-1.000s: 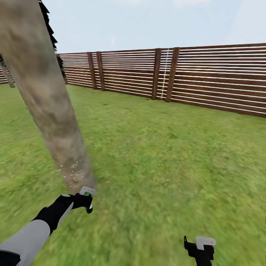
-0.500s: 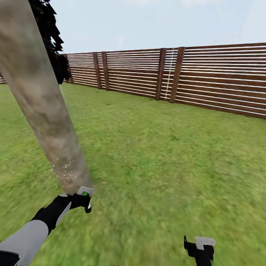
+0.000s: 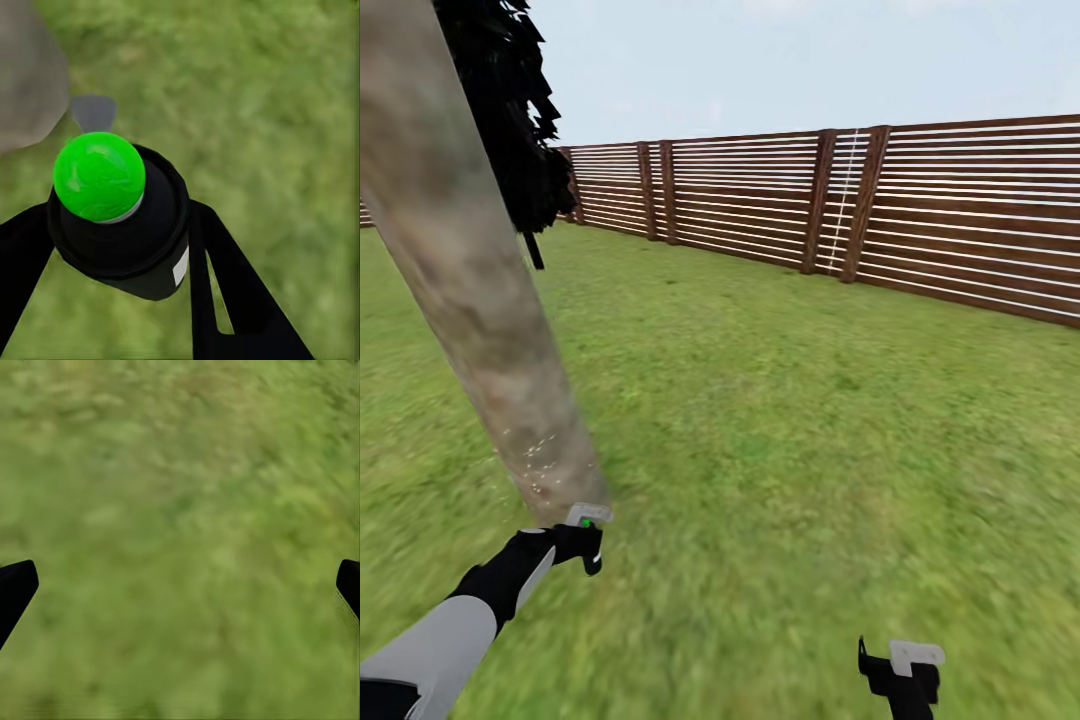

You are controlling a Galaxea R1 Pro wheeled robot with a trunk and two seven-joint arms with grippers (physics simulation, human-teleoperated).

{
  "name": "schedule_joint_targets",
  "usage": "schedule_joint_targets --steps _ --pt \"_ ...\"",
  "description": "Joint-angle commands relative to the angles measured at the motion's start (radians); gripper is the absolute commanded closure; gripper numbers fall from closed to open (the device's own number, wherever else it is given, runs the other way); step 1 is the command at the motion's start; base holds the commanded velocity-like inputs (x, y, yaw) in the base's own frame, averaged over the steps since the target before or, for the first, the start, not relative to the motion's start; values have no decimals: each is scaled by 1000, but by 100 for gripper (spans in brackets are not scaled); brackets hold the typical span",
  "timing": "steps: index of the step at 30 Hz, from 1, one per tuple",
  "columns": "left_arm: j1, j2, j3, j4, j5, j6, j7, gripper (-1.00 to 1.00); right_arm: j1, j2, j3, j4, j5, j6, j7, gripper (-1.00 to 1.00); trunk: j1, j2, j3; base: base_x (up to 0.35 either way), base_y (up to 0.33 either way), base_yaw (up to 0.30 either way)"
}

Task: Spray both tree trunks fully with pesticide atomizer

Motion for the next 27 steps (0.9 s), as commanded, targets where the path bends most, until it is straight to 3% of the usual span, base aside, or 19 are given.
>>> schedule_joint_targets --steps 1,8,20,27 --pt "0 2 -4 -2 4 7 0 100 -1 0 -5 1 11 -2 -5 -100 0 0 -1 278 -167 0" --pt "0 3 0 -2 1 8 1 100 -1 0 -5 1 11 -2 -5 -100 0 0 -1 300 -92 20" --pt "0 8 0 -1 4 21 -13 100 -1 1 -5 1 11 -2 -5 -100 0 0 -1 237 -1 262" --pt "4 -20 -5 8 3 20 -13 100 -1 1 -5 1 11 -2 -5 -100 0 0 -1 9 0 195"
